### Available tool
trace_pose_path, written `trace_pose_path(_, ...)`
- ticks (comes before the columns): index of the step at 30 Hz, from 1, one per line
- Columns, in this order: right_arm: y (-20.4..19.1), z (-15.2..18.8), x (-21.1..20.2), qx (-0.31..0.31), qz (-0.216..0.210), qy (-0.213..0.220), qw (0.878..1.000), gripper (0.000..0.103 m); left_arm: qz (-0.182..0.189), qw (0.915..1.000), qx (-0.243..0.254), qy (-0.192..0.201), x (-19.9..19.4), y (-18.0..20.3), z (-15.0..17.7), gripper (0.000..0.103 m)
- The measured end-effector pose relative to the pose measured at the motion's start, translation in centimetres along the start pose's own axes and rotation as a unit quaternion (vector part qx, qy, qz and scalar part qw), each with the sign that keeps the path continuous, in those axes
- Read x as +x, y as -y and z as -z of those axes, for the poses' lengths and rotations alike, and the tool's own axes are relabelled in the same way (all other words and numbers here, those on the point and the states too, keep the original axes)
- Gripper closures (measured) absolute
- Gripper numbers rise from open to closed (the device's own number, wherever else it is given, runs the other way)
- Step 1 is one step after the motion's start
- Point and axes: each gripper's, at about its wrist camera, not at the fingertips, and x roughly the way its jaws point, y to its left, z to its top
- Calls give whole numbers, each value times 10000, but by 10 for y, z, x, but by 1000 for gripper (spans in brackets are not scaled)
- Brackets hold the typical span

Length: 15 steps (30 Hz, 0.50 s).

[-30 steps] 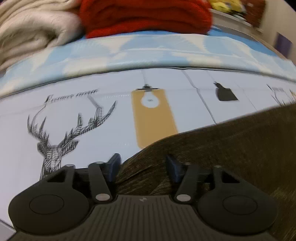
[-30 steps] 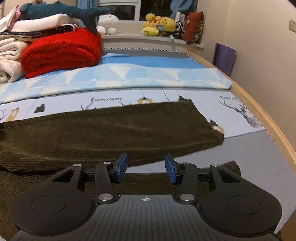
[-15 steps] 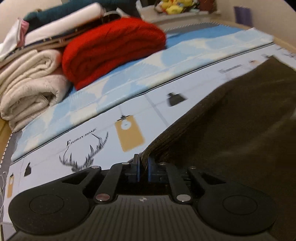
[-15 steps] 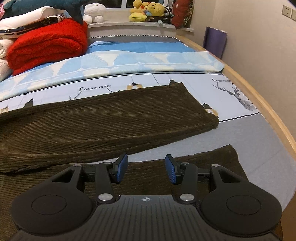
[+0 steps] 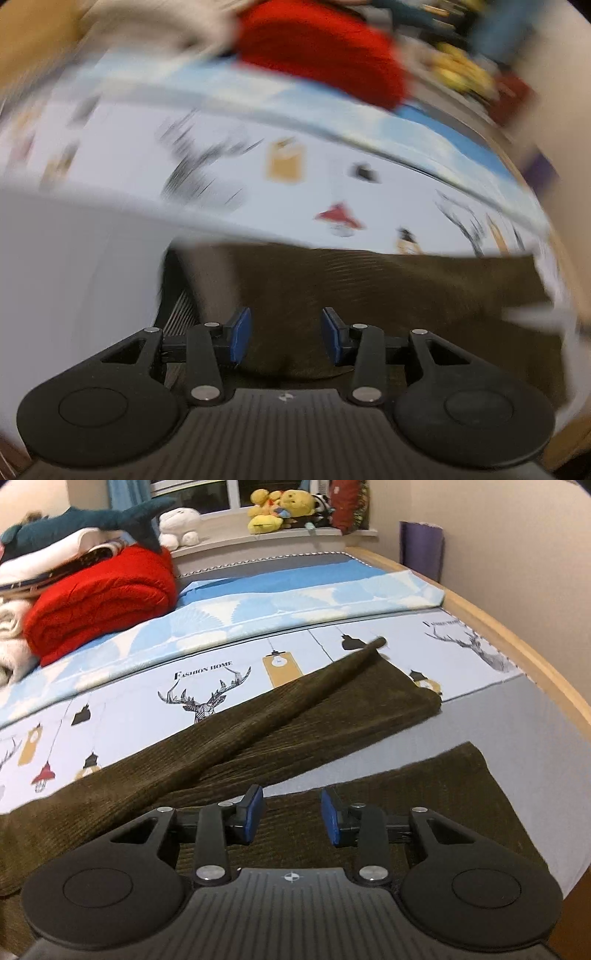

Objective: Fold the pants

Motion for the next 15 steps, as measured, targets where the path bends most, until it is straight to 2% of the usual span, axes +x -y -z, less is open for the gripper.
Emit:
trace_pose_path(1, 3, 0, 0, 68, -29, 7, 10000, 66, 61, 9987, -414, -280, 9, -13, -1, 56)
trace_pose_path(3, 9, -1, 0, 213, -76, 52, 9997, 66, 166, 9893, -1163, -863, 29, -33, 2, 55)
trace_pose_path(5, 14, -2, 1, 366, -139, 74, 9992, 66, 281, 9787, -1607, -1248, 48, -45, 3, 54)
trace_pose_path(6, 16, -3, 2, 467, -189, 76, 9987, 66, 301, 9760, -1690, -1340, 55, -48, 2, 49)
trace_pose_path(7, 19, -4, 4, 556, -240, 69, 9981, 66, 281, 9750, -1706, -1393, 61, -47, 2, 40)
trace_pose_path(9, 22, -6, 8, 754, -366, 48, 9965, 66, 145, 9752, -1696, -1416, 72, -45, 0, 32)
trace_pose_path(12, 25, -10, 17, 1126, -589, 8, 9919, 66, 16, 9701, -1949, -1444, 82, -50, -7, 32)
trace_pose_path(14, 25, -13, 26, 1345, -676, -45, 9886, 64, -20, 9710, -1952, -1381, 87, -47, -14, 33)
trace_pose_path(15, 25, -15, 33, 1492, -736, -72, 9860, 63, -115, 9727, -1903, -1326, 88, -46, -16, 40)
